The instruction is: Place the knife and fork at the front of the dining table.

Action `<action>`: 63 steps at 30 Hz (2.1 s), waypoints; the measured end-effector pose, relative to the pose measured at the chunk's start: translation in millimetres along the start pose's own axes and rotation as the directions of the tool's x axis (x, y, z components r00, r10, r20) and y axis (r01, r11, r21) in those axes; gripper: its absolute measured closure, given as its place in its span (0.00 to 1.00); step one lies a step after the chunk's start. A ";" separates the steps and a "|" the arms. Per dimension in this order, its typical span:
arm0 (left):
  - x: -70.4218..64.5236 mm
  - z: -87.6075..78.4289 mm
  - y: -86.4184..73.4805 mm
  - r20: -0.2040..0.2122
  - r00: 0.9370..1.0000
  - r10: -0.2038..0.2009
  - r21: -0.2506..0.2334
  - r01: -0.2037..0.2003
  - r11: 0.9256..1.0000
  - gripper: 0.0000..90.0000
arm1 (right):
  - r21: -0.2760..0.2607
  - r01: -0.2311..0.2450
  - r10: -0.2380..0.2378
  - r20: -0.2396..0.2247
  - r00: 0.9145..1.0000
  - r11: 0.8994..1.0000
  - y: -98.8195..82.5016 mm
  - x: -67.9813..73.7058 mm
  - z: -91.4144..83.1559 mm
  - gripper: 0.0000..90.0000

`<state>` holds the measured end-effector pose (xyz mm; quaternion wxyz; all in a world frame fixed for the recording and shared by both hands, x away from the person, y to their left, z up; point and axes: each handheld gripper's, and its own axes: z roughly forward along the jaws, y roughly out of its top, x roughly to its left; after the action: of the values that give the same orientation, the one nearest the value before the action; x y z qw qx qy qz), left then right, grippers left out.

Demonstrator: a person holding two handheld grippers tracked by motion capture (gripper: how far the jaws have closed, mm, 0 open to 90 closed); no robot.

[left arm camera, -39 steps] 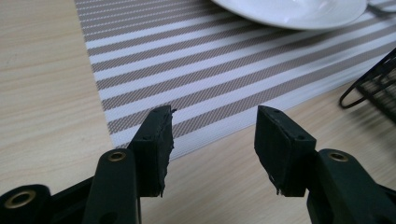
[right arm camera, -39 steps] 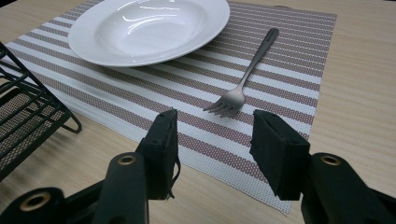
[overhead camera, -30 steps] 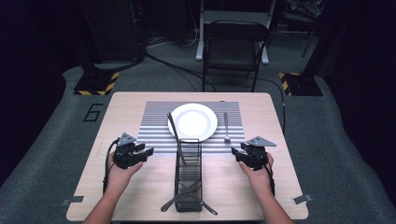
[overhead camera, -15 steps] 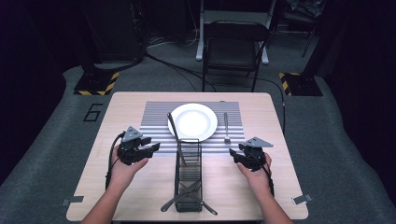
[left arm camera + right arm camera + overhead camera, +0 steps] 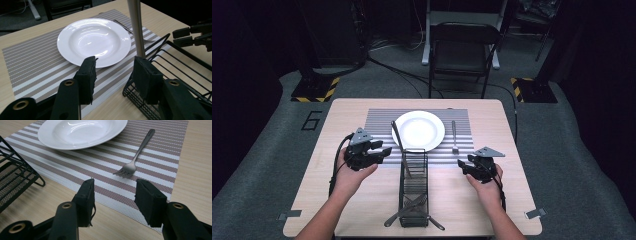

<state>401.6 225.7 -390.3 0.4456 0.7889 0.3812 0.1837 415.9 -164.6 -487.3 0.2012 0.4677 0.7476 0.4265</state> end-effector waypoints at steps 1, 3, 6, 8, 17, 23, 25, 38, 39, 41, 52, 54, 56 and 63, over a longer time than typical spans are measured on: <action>-0.6 0.1 0.9 0.004 1.000 0.006 0.006 -0.006 1.000 0.60 | -0.001 -0.003 0.003 -0.001 1.000 1.000 -0.1 -0.7 -0.1 0.55; -2.6 1.5 2.7 0.005 1.000 0.017 0.005 -0.017 1.000 0.60 | 0.001 -0.009 0.009 -0.002 1.000 1.000 -0.2 -1.4 -0.1 0.55; -6.3 4.0 4.6 0.007 1.000 0.012 -0.001 -0.012 1.000 0.60 | 0.001 -0.010 0.010 -0.001 1.000 1.000 -0.2 -1.7 0.0 0.55; -7.9 5.3 5.9 0.016 1.000 0.015 0.005 -0.015 1.000 0.60 | 0.001 -0.011 0.011 -0.002 1.000 1.000 -0.2 -1.6 0.2 0.55; -15.7 15.8 10.0 0.057 0.998 0.006 0.021 -0.008 1.000 0.64 | 0.002 -0.010 0.010 -0.003 1.000 1.000 -0.4 -2.9 0.5 0.55; -19.6 26.8 10.6 0.083 0.997 -0.002 0.024 0.000 1.000 0.68 | 0.004 -0.015 0.015 -0.005 1.000 1.000 -0.7 -4.5 0.5 0.55; -20.1 29.7 10.6 0.087 0.996 0.001 0.030 -0.004 1.000 0.69 | 0.005 -0.016 0.016 -0.005 1.000 1.000 -0.8 -4.9 0.5 0.55; -21.9 39.3 8.3 0.085 0.996 0.009 0.032 -0.012 0.999 0.78 | 0.008 -0.034 0.034 -0.011 0.999 0.999 -1.7 -8.8 1.5 0.55; -21.9 39.2 7.9 0.085 0.996 0.009 0.029 -0.011 1.000 0.79 | 0.008 -0.039 0.039 -0.011 0.999 0.999 -1.8 -8.8 1.6 0.55; -22.0 38.3 6.8 0.085 0.996 0.012 0.022 -0.014 1.000 0.80 | 0.010 -0.038 0.038 -0.010 0.999 0.999 -1.8 -9.2 1.8 0.55; -33.1 32.6 5.1 0.070 0.997 0.043 0.006 -0.043 0.999 0.88 | 0.014 -0.044 0.044 -0.012 0.999 0.999 -2.2 -9.4 2.7 0.55; -35.5 31.7 4.7 0.077 0.996 0.045 0.003 -0.046 0.999 0.89 | 0.016 -0.046 0.046 -0.013 0.999 0.999 -2.2 -9.5 2.8 0.55; -38.5 31.7 4.4 0.082 0.996 0.043 -0.005 -0.043 0.999 0.89 | 0.017 -0.045 0.045 -0.012 0.999 0.999 -2.3 -9.7 3.1 0.55; -46.9 33.4 6.6 0.116 0.992 0.056 -0.011 -0.055 0.998 0.91 | 0.021 -0.052 0.052 -0.016 0.999 0.998 -2.6 -10.2 3.4 0.55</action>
<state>395.4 168.9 -400.3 0.4649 0.8068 0.3317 0.1513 421.8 -172.5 -492.4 0.1792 0.4856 0.7409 0.4278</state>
